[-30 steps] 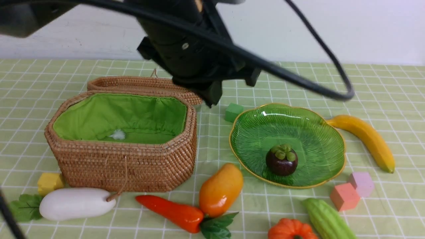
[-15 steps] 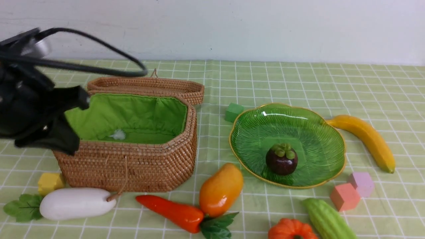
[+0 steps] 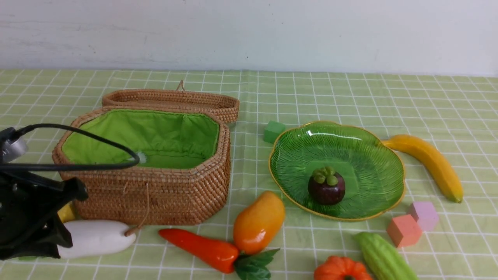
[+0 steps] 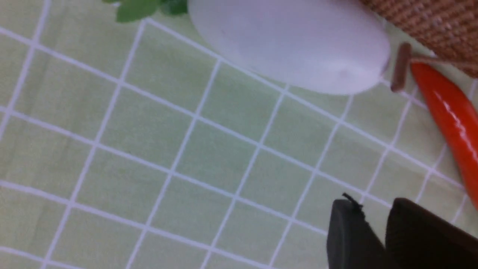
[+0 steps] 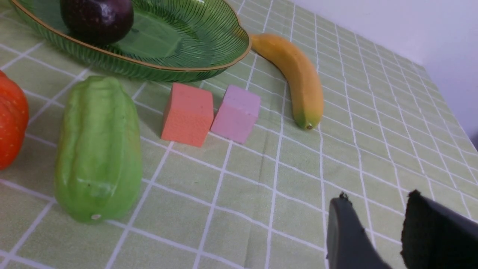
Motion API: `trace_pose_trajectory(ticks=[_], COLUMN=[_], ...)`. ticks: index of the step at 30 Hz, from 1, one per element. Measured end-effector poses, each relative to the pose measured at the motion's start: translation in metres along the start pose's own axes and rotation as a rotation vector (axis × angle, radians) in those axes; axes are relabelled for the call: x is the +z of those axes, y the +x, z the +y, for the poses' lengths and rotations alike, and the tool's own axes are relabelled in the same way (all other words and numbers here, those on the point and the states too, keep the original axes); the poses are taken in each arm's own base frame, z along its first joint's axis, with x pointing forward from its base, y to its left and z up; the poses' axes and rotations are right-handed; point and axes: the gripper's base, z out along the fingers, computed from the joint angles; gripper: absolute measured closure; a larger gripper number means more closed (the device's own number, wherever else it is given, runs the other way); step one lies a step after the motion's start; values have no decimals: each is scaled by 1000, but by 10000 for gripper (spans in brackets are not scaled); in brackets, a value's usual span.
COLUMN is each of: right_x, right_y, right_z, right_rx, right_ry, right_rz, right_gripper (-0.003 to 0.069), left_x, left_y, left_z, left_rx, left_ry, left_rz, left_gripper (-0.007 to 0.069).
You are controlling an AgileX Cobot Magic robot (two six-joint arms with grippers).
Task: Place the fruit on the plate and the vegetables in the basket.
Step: Take a daikon with your left arm and place it on the basket on the left.
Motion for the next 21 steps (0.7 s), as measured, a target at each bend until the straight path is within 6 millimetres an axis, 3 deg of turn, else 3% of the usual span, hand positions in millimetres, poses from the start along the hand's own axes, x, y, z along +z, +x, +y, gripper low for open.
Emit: trace_pose_trajectory(ticks=[2, 3, 5, 9, 14, 17, 21], right_x=[0, 0, 0, 0, 0, 0, 0], right_y=[0, 0, 0, 0, 0, 0, 0], right_z=[0, 0, 0, 0, 0, 0, 0], right_rx=[0, 0, 0, 0, 0, 0, 0], right_ry=[0, 0, 0, 0, 0, 0, 0], right_rz=[-1, -1, -1, -1, -1, -1, -1], right_gripper=[419, 419, 419, 419, 419, 419, 419], left_x=[7, 11, 19, 32, 43, 47, 50], left_y=[-6, -10, -15, -20, -23, -26, -32], left_z=[0, 1, 2, 4, 0, -2, -4], left_rx=[-5, 33, 136, 595, 1193, 1435, 1546], left_ry=[-19, -33, -60, -100, -73, -68, -98], left_rz=[-26, -47, -59, -19, -2, -13, -66], left_gripper=[350, 277, 202, 82, 57, 56, 55])
